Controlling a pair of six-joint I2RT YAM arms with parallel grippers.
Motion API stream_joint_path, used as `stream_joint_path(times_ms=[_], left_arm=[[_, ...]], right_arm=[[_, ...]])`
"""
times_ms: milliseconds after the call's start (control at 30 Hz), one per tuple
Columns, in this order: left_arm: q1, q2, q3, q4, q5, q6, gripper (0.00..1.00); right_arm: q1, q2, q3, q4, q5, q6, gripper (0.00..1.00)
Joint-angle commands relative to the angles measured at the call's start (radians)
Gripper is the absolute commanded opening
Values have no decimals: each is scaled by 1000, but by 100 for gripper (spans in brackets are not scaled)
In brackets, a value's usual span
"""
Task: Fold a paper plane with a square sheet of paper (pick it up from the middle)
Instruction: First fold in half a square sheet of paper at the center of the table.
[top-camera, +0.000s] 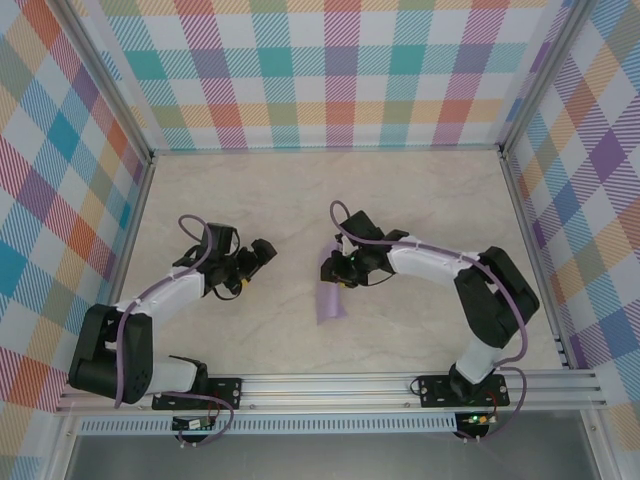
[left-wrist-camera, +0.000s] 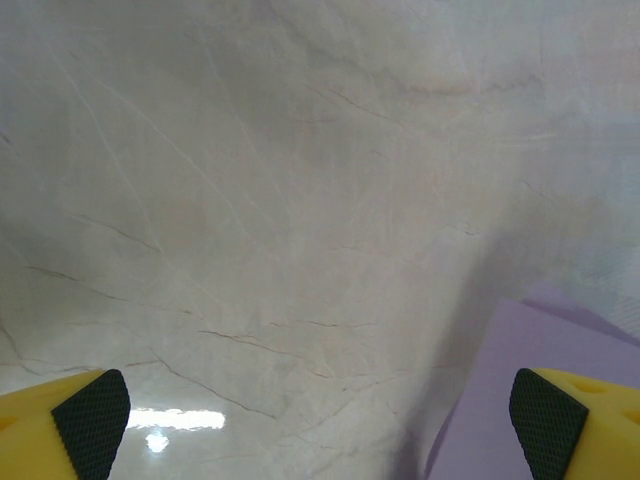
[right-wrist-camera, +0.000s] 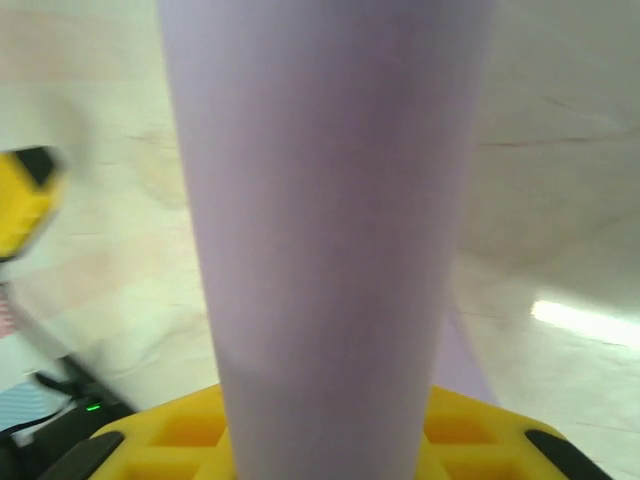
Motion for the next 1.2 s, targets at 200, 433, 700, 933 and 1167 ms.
stream_joint_path(times_ms=[200, 433, 700, 933, 1167], left_arm=[[-141, -104, -23, 46, -111, -55, 99], [-180, -128, -98, 167, -109, -72, 97], [-209, -70, -98, 242, -82, -66, 91], [-263, -2, -88, 318, -62, -81, 78], [-316, 24, -72, 357, -62, -91, 70]], right_arm=[[-81, -85, -145, 312, -236, 92, 29], [-154, -7, -157, 250, -244, 11, 31], [-191, 96, -87, 81, -185, -101, 34], [-191, 37, -67, -65, -25, -173, 51], [-191, -66, -101, -149, 125, -182, 71]])
